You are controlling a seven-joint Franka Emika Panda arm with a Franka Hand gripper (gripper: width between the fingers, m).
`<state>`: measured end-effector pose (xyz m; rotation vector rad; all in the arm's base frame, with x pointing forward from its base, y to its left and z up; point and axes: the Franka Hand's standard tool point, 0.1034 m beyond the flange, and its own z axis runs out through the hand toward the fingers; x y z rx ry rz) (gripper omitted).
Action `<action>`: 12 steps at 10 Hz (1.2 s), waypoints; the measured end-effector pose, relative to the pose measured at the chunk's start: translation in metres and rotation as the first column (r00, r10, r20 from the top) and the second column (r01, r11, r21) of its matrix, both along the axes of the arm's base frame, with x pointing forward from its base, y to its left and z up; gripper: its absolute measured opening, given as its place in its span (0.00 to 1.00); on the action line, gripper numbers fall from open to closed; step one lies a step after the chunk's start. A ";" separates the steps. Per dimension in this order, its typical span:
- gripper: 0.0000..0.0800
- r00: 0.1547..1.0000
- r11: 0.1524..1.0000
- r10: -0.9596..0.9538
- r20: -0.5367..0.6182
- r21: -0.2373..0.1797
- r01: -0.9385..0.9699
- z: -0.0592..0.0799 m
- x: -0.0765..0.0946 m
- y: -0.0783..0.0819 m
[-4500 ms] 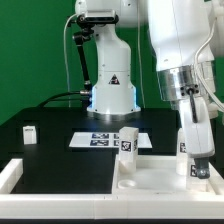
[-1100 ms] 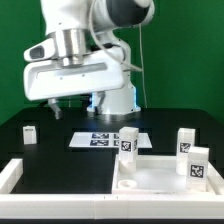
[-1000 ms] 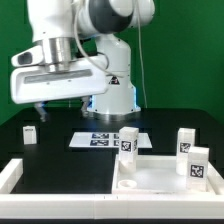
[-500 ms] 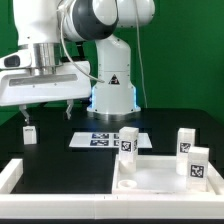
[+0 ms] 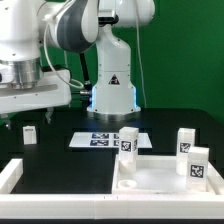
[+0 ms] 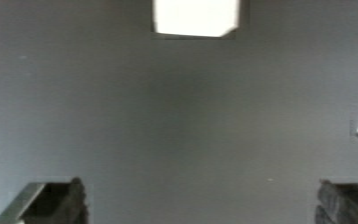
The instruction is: Assemble square table
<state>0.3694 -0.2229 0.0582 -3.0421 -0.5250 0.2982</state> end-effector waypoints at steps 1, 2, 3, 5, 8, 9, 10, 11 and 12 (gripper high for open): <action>0.81 0.998 1.000 -0.025 -0.057 -0.008 0.024 -0.002 -0.002 0.005; 0.81 0.993 1.000 -0.009 -0.120 -0.011 0.008 -0.004 0.000 0.012; 0.81 0.984 1.000 -0.007 -0.178 -0.015 0.004 -0.007 0.002 0.016; 0.81 0.949 0.999 -0.003 -0.315 -0.051 -0.014 -0.020 -0.011 0.014; 0.81 0.906 0.997 0.022 -0.424 -0.058 -0.052 -0.030 -0.016 0.019; 0.81 0.907 0.997 0.025 -0.420 -0.056 -0.053 -0.031 -0.016 0.019; 0.81 0.905 0.996 0.030 -0.424 -0.061 -0.061 -0.033 -0.021 0.013; 0.81 0.899 0.996 0.010 -0.437 -0.077 -0.049 -0.038 -0.038 0.001; 0.81 0.891 0.992 -0.018 -0.454 -0.117 -0.039 -0.037 -0.047 -0.008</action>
Offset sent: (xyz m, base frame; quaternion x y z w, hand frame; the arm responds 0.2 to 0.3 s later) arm -0.0152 -0.0245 -0.0165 -0.0428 -0.2824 0.0185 0.9582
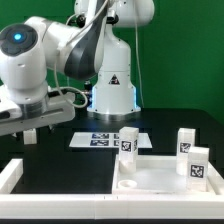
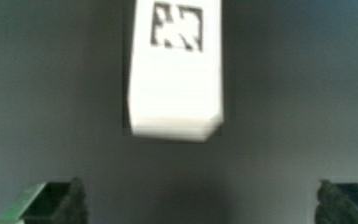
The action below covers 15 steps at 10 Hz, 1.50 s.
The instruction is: Assemble square table
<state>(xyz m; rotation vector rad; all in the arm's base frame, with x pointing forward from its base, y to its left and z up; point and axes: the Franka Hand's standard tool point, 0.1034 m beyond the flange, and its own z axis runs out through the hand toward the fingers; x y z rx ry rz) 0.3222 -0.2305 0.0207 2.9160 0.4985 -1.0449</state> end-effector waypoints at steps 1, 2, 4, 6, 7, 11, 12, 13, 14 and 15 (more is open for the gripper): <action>0.81 1.000 1.000 -0.003 -0.003 -0.018 0.003 0.001 0.000 -0.001; 0.81 1.000 1.000 0.008 -0.004 -0.009 -0.008 0.000 0.001 0.000; 0.81 1.000 1.000 0.009 -0.005 -0.009 -0.009 0.000 0.001 0.000; 0.81 0.999 0.999 -0.001 -0.043 -0.032 -0.001 -0.009 -0.009 0.000; 0.81 0.996 0.999 -0.006 -0.087 -0.054 0.001 -0.017 -0.016 0.002; 0.56 0.996 0.999 0.003 -0.094 -0.048 -0.007 -0.019 -0.016 0.005; 0.36 0.996 0.999 0.003 -0.094 -0.048 -0.007 -0.019 -0.016 0.005; 0.36 0.996 0.999 0.003 -0.094 -0.048 -0.008 -0.019 -0.016 0.005; 0.36 0.996 0.999 0.003 -0.094 -0.048 -0.007 -0.019 -0.016 0.005; 0.36 0.996 0.999 0.003 -0.094 -0.048 -0.008 -0.019 -0.016 0.005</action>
Offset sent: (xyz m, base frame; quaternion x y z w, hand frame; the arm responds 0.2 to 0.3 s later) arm 0.0000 0.0000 0.0000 0.0000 0.0000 0.0000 1.0000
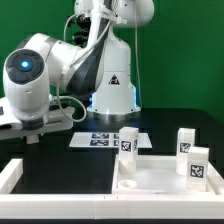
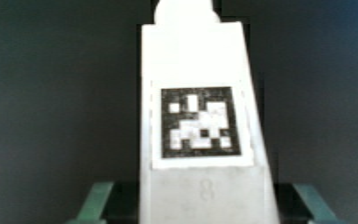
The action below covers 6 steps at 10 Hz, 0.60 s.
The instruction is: Assemble square table
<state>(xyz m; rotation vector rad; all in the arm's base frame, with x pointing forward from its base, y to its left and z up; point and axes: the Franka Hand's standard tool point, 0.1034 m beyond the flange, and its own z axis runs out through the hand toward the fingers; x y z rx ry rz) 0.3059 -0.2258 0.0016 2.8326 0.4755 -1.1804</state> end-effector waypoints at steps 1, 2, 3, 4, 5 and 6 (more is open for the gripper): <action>0.36 1.000 1.000 0.000 0.000 0.000 0.000 0.000 0.000 0.000; 0.36 1.000 1.000 0.000 0.000 0.000 0.000 0.000 0.000 0.000; 0.36 1.000 1.000 0.002 -0.002 0.001 -0.002 0.002 0.003 0.002; 0.36 1.000 1.000 0.001 -0.031 0.011 -0.001 0.026 0.019 0.013; 0.36 1.000 1.000 0.007 -0.029 0.016 -0.007 0.056 0.045 0.025; 0.36 1.000 1.000 0.014 -0.015 0.015 -0.014 0.074 0.060 0.035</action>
Offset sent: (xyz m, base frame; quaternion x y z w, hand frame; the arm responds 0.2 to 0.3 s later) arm 0.0537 0.0211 0.0606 -0.0138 0.0057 -0.0136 0.9998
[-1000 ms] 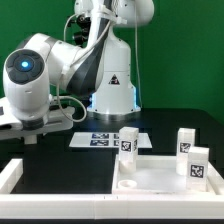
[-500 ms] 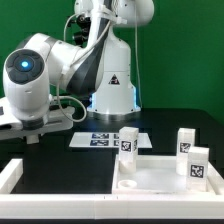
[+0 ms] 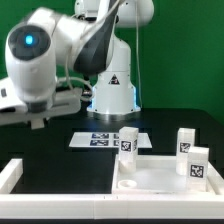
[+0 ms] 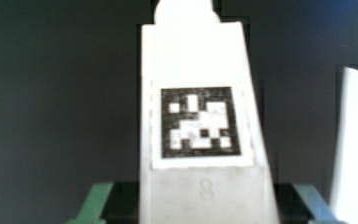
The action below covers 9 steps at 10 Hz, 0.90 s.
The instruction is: Assemble square table
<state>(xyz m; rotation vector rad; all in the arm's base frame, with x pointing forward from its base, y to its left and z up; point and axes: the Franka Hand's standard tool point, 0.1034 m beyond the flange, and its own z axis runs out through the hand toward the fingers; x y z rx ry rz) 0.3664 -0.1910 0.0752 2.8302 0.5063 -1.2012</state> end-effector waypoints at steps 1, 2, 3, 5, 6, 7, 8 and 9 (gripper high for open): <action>0.36 1.000 1.000 0.008 0.024 0.005 -0.008 0.008 0.006 0.007; 0.36 1.000 1.000 0.005 0.019 0.005 -0.005 0.006 0.003 0.005; 0.36 1.000 1.000 0.008 0.023 0.009 -0.008 0.004 0.003 0.005; 0.36 0.987 0.999 0.001 0.163 0.045 -0.008 0.004 0.022 0.007; 0.36 0.981 0.997 -0.011 0.195 0.072 -0.004 0.021 0.036 0.012; 0.36 0.963 0.994 -0.024 0.268 0.106 -0.005 0.043 0.056 0.017; 0.36 0.940 0.992 -0.028 0.339 0.125 -0.015 0.054 0.063 0.017; 0.36 0.915 0.990 -0.041 0.401 0.141 -0.018 0.047 0.059 0.015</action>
Offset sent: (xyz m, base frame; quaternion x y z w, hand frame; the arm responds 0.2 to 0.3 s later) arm 0.0000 0.0000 0.0000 0.0000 0.1938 0.0000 0.9810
